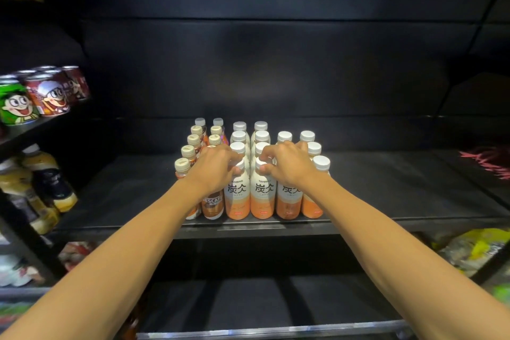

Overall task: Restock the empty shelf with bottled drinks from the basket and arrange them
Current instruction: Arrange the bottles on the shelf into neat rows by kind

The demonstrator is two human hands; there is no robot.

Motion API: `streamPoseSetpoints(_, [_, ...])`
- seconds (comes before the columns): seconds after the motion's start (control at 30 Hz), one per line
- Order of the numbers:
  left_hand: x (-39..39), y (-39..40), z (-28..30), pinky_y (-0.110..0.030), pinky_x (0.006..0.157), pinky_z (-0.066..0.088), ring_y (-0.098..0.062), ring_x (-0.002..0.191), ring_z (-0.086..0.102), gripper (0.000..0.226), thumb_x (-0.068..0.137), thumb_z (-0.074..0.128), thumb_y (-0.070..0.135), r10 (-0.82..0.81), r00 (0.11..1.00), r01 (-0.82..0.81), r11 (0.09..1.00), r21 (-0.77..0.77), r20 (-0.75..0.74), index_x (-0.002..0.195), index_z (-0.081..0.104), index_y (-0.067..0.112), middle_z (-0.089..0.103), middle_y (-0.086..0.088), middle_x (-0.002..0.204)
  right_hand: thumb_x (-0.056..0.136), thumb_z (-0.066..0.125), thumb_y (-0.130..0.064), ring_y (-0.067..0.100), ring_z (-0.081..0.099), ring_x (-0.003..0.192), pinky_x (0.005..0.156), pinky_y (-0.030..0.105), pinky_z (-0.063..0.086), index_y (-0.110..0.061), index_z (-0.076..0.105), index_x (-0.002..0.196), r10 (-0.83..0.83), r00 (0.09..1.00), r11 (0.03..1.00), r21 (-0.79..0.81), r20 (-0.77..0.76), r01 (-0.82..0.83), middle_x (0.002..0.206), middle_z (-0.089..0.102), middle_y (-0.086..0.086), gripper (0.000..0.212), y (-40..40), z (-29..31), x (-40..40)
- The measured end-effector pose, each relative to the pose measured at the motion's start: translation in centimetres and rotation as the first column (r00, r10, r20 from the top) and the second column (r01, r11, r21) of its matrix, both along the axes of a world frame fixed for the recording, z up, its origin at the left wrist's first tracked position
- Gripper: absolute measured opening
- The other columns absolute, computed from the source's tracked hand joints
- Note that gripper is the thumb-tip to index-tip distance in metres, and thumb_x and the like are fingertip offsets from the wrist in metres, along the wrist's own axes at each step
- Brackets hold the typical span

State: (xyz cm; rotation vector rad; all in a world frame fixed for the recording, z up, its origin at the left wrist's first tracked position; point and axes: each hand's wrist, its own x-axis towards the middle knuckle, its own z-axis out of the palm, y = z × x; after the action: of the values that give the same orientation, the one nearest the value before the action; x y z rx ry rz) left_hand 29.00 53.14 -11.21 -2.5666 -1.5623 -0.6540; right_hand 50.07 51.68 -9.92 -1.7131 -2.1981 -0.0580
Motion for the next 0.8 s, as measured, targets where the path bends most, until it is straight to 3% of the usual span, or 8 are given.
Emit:
streamPoseSetpoints(0.2, [0.2,-0.4,0.3,-0.044,0.088,0.050,-0.026,0.098,0.063,0.023,0.092,0.065,0.034,0.030,0.998,-0.029,0.999,0.019,-0.047,0.103,0.074,0.016,0.066,-0.006,0.109,0.093,0.065,-0.053,0.022,0.059,0.118,0.106,0.049,0.030,-0.032,0.068,0.120,0.023,0.999,0.999,-0.044,-0.038,-0.024,0.115,0.071,-0.005,0.034,0.0,0.1,0.4])
streamPoseSetpoints(0.37, [2.8,-1.4,2.2,-0.046,0.101,0.043,-0.028,0.112,0.061,0.043,0.091,0.061,0.033,0.000,1.000,-0.002,0.998,0.068,0.029,0.132,0.065,0.019,0.067,-0.007,0.122,0.100,0.054,-0.050,0.024,0.059,0.119,0.103,0.046,0.034,-0.029,0.063,0.130,-0.007,0.987,1.000,0.001,-0.163,0.007,0.123,0.070,-0.003,0.038,-0.8,1.5,2.8])
streamPoseSetpoints(0.53, [7.1,-1.6,3.3,-0.045,0.101,0.039,-0.029,0.116,0.060,0.042,0.093,0.059,0.040,-0.078,0.997,0.077,0.997,0.020,0.006,0.132,0.063,0.024,0.068,-0.005,0.123,0.100,0.052,-0.045,0.025,0.060,0.114,0.099,0.046,0.036,-0.025,0.063,0.126,-0.099,0.982,0.995,-0.023,-0.162,0.096,0.122,0.068,-0.002,0.034,-1.7,2.3,7.1])
streamPoseSetpoints(0.63, [9.3,-1.4,2.6,-0.047,0.104,0.034,-0.027,0.119,0.057,0.045,0.093,0.056,0.050,-0.098,0.993,0.095,0.995,-0.039,-0.071,0.133,0.061,0.028,0.070,-0.003,0.118,0.095,0.060,-0.040,0.023,0.062,0.105,0.091,0.041,0.047,-0.026,0.062,0.126,-0.116,0.976,0.989,-0.113,-0.184,0.096,0.121,0.068,0.000,0.034,-2.3,2.1,9.5])
streamPoseSetpoints(0.7, [10.2,-0.9,1.9,-0.047,0.103,0.030,-0.025,0.117,0.058,0.043,0.094,0.054,0.054,-0.112,0.988,0.104,0.992,-0.077,-0.108,0.126,0.063,0.028,0.071,-0.001,0.114,0.091,0.066,-0.035,0.019,0.060,0.100,0.078,0.033,0.046,-0.025,0.061,0.129,-0.094,0.973,0.980,-0.190,-0.210,0.054,0.122,0.066,0.000,0.040,-2.5,1.7,10.9])
streamPoseSetpoints(0.8, [10.9,-0.2,0.9,-0.045,0.098,0.028,-0.024,0.106,0.061,0.036,0.092,0.058,0.052,-0.106,0.991,0.096,0.988,-0.119,-0.080,0.115,0.064,0.025,0.071,0.002,0.104,0.091,0.070,-0.035,0.015,0.059,0.099,0.077,0.029,0.044,-0.026,0.058,0.134,-0.068,0.977,0.972,-0.235,-0.201,0.019,0.125,0.065,0.000,0.046,-2.5,0.8,12.1])
